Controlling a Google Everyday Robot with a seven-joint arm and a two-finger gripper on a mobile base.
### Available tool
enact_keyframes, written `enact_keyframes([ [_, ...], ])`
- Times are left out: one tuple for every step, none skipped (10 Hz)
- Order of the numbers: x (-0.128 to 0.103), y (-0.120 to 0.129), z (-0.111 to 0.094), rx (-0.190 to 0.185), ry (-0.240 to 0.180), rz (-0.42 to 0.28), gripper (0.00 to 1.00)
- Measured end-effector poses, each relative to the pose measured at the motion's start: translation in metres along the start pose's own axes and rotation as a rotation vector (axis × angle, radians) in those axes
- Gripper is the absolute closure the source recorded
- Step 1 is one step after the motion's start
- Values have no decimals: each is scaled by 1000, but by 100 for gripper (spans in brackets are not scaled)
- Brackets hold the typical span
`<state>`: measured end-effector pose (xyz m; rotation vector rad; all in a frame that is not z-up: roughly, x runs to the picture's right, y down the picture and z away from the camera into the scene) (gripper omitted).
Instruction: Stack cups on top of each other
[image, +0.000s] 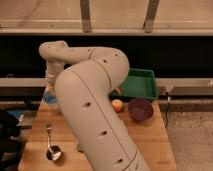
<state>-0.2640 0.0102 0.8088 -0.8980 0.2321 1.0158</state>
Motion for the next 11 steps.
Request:
enact_keyframes([
  [0, 0, -1, -1, -1, -1, 26],
  [0, -1, -2, -3, -4, 0, 26],
  [1, -3, -4, -4, -6, 2, 26],
  [2, -4, -8, -8, -19, 4, 26],
  [3, -6, -15, -9, -41, 9, 26],
  [5, -9, -24, -8, -69, 16, 26],
  [8, -11, -40, -6, -109, 24, 26],
  [11, -14, -55, -2, -147, 33, 26],
  [16, -17, -72, 3, -190, 43, 26],
  [19, -20, -83, 8, -222, 53, 26],
  [24, -28, -95, 20, -268, 79, 26],
])
